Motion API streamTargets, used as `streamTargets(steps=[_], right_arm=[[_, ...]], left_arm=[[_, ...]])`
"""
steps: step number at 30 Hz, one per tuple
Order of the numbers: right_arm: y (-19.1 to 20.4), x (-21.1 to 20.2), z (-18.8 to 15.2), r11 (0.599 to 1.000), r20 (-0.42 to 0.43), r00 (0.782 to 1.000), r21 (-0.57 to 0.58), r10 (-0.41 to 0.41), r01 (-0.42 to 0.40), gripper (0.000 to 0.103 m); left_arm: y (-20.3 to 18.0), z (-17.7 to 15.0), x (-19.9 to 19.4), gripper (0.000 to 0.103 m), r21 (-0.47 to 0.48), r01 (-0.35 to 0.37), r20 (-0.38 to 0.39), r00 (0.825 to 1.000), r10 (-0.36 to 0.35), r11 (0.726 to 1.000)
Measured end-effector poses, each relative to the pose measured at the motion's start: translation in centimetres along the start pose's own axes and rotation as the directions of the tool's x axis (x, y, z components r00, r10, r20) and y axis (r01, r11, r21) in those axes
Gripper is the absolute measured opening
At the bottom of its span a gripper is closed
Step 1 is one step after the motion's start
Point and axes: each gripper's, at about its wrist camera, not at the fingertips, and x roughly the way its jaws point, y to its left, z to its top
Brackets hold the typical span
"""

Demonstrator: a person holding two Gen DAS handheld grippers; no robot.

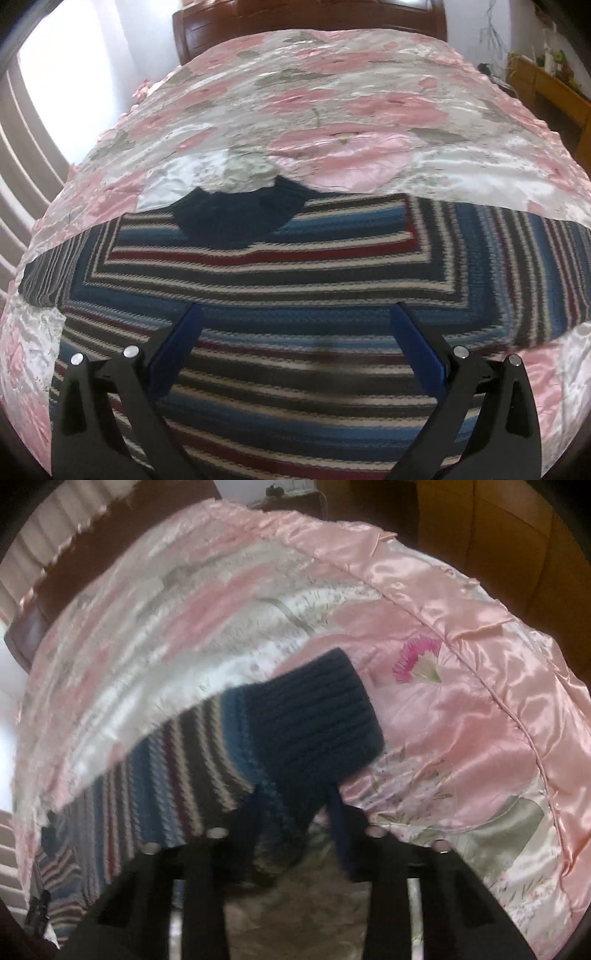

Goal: Fold small clothes

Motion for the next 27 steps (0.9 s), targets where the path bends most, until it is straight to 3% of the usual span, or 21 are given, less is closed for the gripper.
streamTargets(steps=[3, 6, 10, 16, 23, 25, 27], right_arm=[[2.0, -1.5, -0.5, 0.997, 0.052, 0.998, -0.069, -0.028, 0.031, 0.006], [5.3, -3.0, -1.0, 0.990, 0.110, 0.993, -0.132, -0.034, 0.048, 0.006], [11.2, -5.2, -2.7, 0.971, 0.133, 0.989, -0.239, 0.064, -0.030, 0.006], [21.3, -5.1, -7.0, 0.913, 0.064, 0.979, -0.378, 0.191, -0.154, 0.000], [34.7, -3.3, -14.2, 0.790, -0.111, 0.932, -0.503, 0.344, -0.351, 0.000], [37.5, -2.9, -16.0, 0.759, -0.156, 0.922, -0.528, 0.354, -0.381, 0.000], [39.2, -2.6, -17.2, 0.746, -0.172, 0.927, -0.555, 0.332, -0.370, 0.000]], left_arm=[[2.2, 0.0, 0.1, 0.100, -0.011, -0.014, -0.008, 1.000, 0.014, 1.000], [5.0, -0.2, 0.1, 0.100, -0.020, -0.039, -0.004, 0.999, 0.039, 0.999], [9.0, -0.3, 0.5, 0.100, -0.037, -0.061, -0.023, 0.998, 0.060, 0.997], [15.2, -0.6, 1.1, 0.100, -0.084, -0.090, -0.046, 0.995, 0.087, 0.992], [20.0, -1.8, 2.0, 0.100, -0.107, -0.087, -0.065, 0.995, 0.081, 0.990], [21.1, -2.2, 2.4, 0.100, -0.112, -0.082, -0.075, 0.994, 0.074, 0.990], [22.1, -2.9, 2.7, 0.100, -0.111, -0.075, -0.085, 0.994, 0.066, 0.991]])
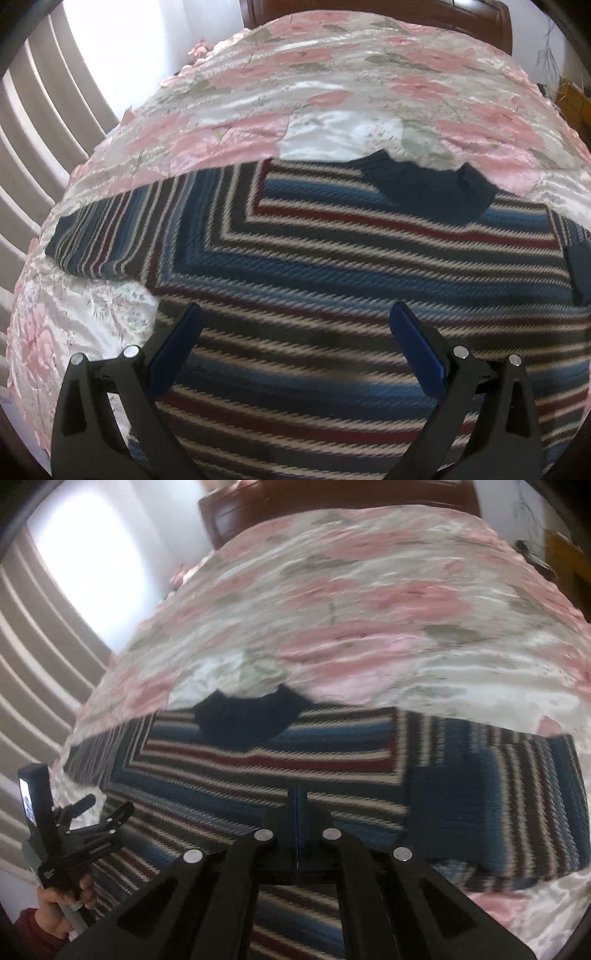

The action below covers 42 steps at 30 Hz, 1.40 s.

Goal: Fold small clothes

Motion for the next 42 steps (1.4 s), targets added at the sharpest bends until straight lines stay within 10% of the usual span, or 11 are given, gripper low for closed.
streamTargets(steps=[6, 15, 23, 27, 31, 42], right_arm=[[-3.6, -1.3, 0.1, 0.975, -0.042, 0.976, 0.053, -0.212, 0.215, 0.064], [-6.7, -0.9, -1.7, 0.944, -0.156, 0.936, 0.048, -0.316, 0.327, 0.083], [-4.8, 3.9, -2.5, 0.934, -0.233, 0.906, -0.036, -0.353, 0.354, 0.083], [-6.3, 6.2, -3.0, 0.909, -0.266, 0.872, -0.038, -0.410, 0.415, 0.065], [-8.0, 4.3, -2.9, 0.937, -0.226, 0.920, 0.069, -0.320, 0.342, 0.027], [-4.8, -2.7, 0.0, 0.970, -0.021, 0.999, 0.242, 0.024, -0.018, 0.019]], left_arm=[[2.1, -1.0, 1.1, 0.100, -0.004, 0.025, -0.016, 1.000, -0.025, 1.000], [1.4, -1.9, 1.3, 0.100, 0.030, 0.049, -0.010, 0.999, -0.048, 0.998], [-0.5, -1.7, 0.8, 0.100, 0.061, 0.039, 0.000, 0.999, -0.039, 0.997], [-1.2, -1.5, 0.8, 0.100, 0.086, 0.034, 0.005, 0.999, -0.035, 0.996], [-1.1, -1.3, 1.0, 0.100, 0.082, 0.032, 0.002, 0.999, -0.033, 0.996], [2.6, 0.0, 1.7, 0.100, 0.014, -0.006, 0.005, 1.000, 0.006, 1.000]])
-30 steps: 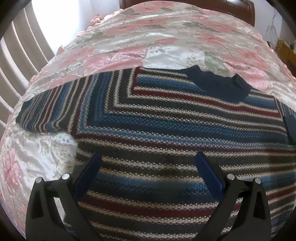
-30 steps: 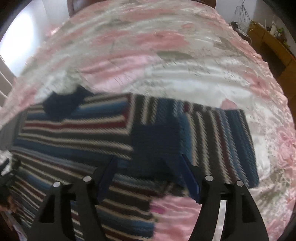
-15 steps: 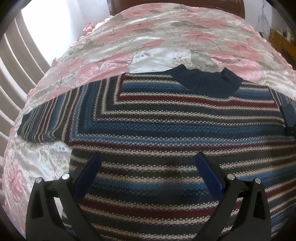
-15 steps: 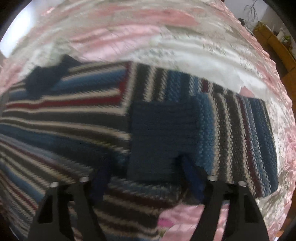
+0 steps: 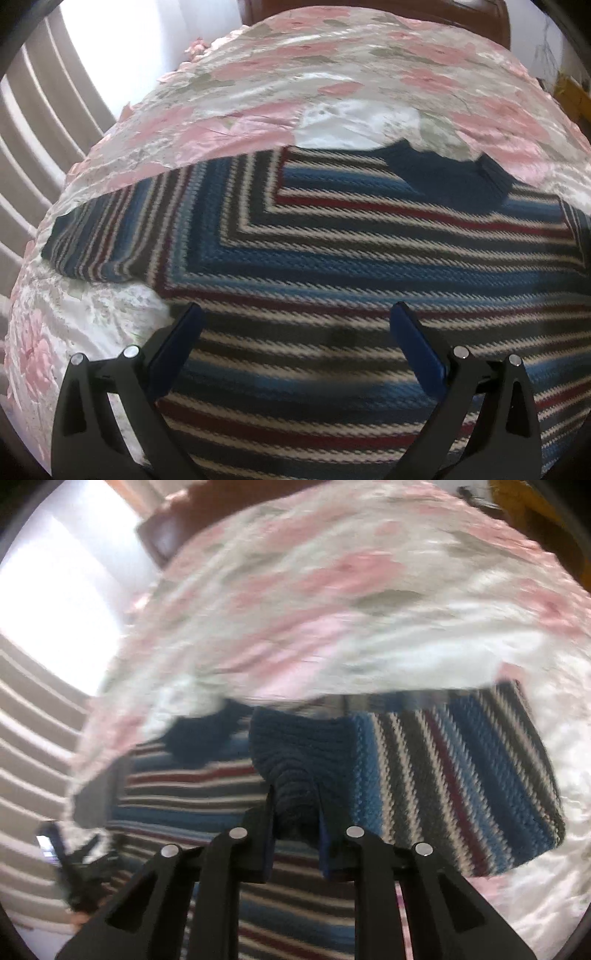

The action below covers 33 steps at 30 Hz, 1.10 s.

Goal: Fold small clothes

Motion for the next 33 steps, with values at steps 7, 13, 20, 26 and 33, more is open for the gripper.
streamTargets(steps=[7, 13, 20, 26, 33], right_arm=[[10.0, 5.4, -0.7, 0.976, -0.070, 0.978, -0.083, 0.196, -0.202, 0.019], [15.2, 11.6, -1.8, 0.963, -0.151, 0.960, -0.089, 0.237, -0.252, 0.020], [13.6, 12.0, -3.7, 0.969, -0.188, 0.963, -0.121, 0.190, -0.215, 0.050], [6.1, 6.0, -3.4, 0.990, -0.080, 0.994, -0.116, 0.072, -0.081, 0.050], [-3.1, 1.1, -4.5, 0.998, 0.009, 0.999, -0.057, -0.036, 0.036, 0.054]], left_arm=[[2.5, 0.3, -0.1, 0.100, -0.031, -0.006, 0.003, 1.000, 0.006, 0.999], [2.9, -0.3, 0.4, 0.100, -0.019, 0.000, -0.005, 1.000, 0.000, 1.000], [1.5, -1.0, 1.4, 0.100, -0.005, 0.053, -0.043, 0.998, -0.053, 0.999], [-2.5, -0.3, 1.8, 0.100, -0.019, 0.176, -0.083, 0.981, -0.177, 0.984], [-7.3, 1.0, 5.9, 0.101, -0.052, 0.152, -0.193, 0.968, -0.160, 0.987]])
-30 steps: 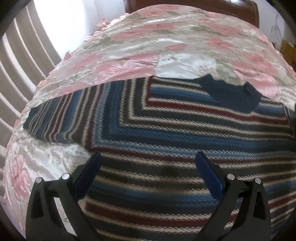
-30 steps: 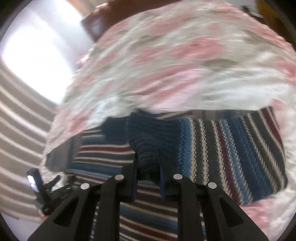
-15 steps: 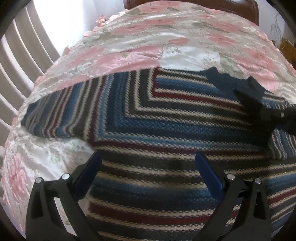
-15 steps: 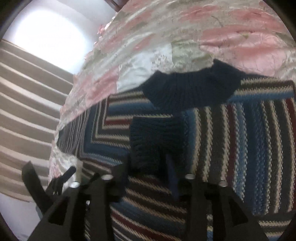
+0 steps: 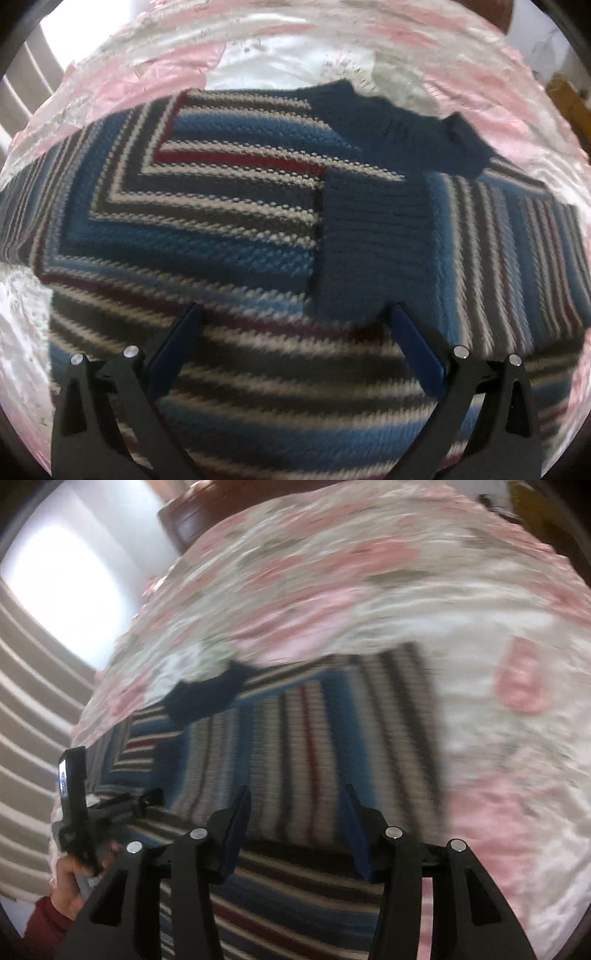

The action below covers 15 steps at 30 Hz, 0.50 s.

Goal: Fold small clothes

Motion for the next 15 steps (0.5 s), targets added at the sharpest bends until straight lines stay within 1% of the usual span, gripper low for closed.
streamTargets(steps=[1, 2, 3, 4, 5, 6, 7, 8, 10, 11, 12, 13, 14, 15], right_arm=[[-1.4, -0.3, -0.1, 0.999, 0.005, 1.000, 0.024, -0.026, 0.026, 0.057], [-2.3, -0.3, -0.1, 0.999, 0.010, 1.000, 0.042, -0.027, 0.026, 0.057], [-3.9, -0.4, -0.1, 0.997, 0.011, 1.000, 0.075, -0.021, 0.020, 0.058], [-5.0, -0.2, -0.1, 0.994, 0.006, 1.000, 0.103, -0.023, 0.023, 0.062], [-5.8, 0.0, -0.1, 0.992, -0.004, 1.000, 0.123, -0.025, 0.026, 0.065], [-6.6, 0.5, -0.1, 0.989, -0.020, 1.000, 0.145, -0.014, 0.017, 0.066], [-7.4, 1.3, -0.2, 0.985, -0.042, 0.999, 0.173, 0.017, -0.010, 0.066], [-7.9, 1.8, -0.3, 0.981, -0.056, 0.997, 0.192, 0.046, -0.034, 0.066], [-8.6, 2.3, -0.2, 0.970, -0.051, 0.995, 0.229, 0.091, -0.077, 0.065], [-8.8, 2.3, -0.2, 0.966, -0.043, 0.992, 0.239, 0.116, -0.102, 0.061], [-8.9, 2.3, -0.1, 0.958, -0.039, 0.987, 0.246, 0.159, -0.145, 0.038], [-8.8, 2.4, -0.1, 0.947, -0.039, 0.976, 0.253, 0.212, -0.196, 0.029], [-8.7, 1.9, -0.1, 0.938, -0.024, 0.968, 0.256, 0.249, -0.234, 0.027], [-8.5, 1.3, -0.1, 0.940, -0.014, 0.967, 0.240, 0.254, -0.244, 0.024]], left_arm=[[-0.4, 0.3, 0.1, 0.099, -0.011, -0.008, 0.021, 1.000, 0.008, 1.000], [-0.6, 0.6, 0.1, 0.099, -0.014, -0.004, 0.032, 0.999, 0.004, 1.000], [-1.0, 1.0, 0.1, 0.088, -0.014, 0.000, 0.042, 0.999, 0.001, 1.000], [-1.4, 1.2, 0.0, 0.068, -0.012, 0.005, 0.045, 0.999, -0.004, 1.000], [-1.7, 1.4, 0.0, 0.060, -0.008, 0.014, 0.045, 0.999, -0.013, 1.000], [-2.3, 1.7, 0.0, 0.042, -0.001, 0.029, 0.045, 0.999, -0.029, 1.000], [-2.6, 1.9, -0.1, 0.031, 0.002, 0.047, 0.042, 0.998, -0.047, 0.999], [-2.8, 2.1, 0.0, 0.030, -0.001, 0.053, 0.035, 0.998, -0.053, 0.999], [-2.6, 2.6, 0.1, 0.020, -0.024, 0.043, 0.033, 0.999, -0.043, 0.999], [-2.4, 2.8, 0.2, 0.018, -0.035, 0.049, 0.036, 0.998, -0.047, 0.998], [-1.8, 3.1, 0.1, 0.015, -0.060, 0.068, 0.047, 0.997, -0.065, 0.996], [-1.3, 3.3, -0.2, 0.013, -0.074, 0.079, 0.054, 0.996, -0.075, 0.994], [-0.7, 3.6, -0.3, 0.012, -0.088, 0.085, 0.067, 0.995, -0.079, 0.992], [-0.1, 3.7, -0.5, 0.011, -0.106, 0.083, 0.091, 0.993, -0.074, 0.991]])
